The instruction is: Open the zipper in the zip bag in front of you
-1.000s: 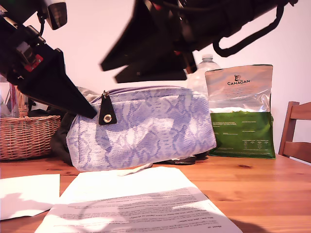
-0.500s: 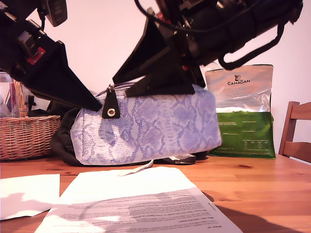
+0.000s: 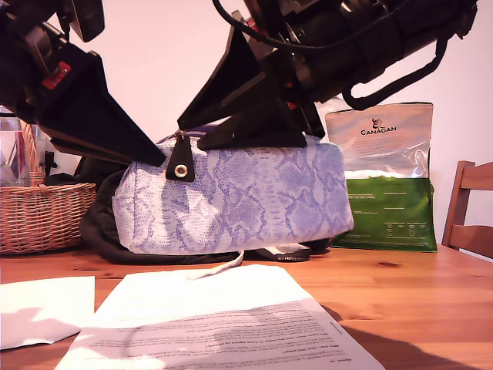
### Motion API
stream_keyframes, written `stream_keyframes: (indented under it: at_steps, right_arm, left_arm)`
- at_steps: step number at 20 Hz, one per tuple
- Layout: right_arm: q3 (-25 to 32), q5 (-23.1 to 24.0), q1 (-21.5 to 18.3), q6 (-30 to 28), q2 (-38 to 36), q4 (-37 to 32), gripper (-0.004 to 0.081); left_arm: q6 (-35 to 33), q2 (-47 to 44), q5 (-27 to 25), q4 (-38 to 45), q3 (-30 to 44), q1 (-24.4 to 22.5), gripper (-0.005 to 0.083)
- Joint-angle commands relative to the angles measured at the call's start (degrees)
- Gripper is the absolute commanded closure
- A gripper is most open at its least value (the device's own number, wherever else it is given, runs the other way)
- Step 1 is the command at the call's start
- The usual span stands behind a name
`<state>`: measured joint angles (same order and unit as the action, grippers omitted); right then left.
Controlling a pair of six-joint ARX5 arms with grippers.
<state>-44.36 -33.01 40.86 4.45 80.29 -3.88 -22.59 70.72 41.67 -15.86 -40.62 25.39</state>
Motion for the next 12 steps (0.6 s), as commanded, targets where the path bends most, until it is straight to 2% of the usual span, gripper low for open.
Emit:
stream_keyframes:
  at_steps: [1, 6, 12]
  right_arm:
    - [1.16, 0.31, 0.07, 0.02, 0.92, 1.2, 0.0518]
    - [1.18, -1.49, 0.85, 0.07, 1.64, 2.08, 0.0518]
    - [1.16, -1.53, 2.73, -0.22, 1.84, 1.53, 0.0525]
  left_arm:
    - [0.17, -0.33, 2.67, 1.29, -2.54, 0.39, 0.0795]
    - [0.83, -0.33, 4.22, 1.36, -4.09, 0.39, 0.0795]
    - [2.51, -0.33, 4.63, 2.1, -4.09, 0.85, 0.0795]
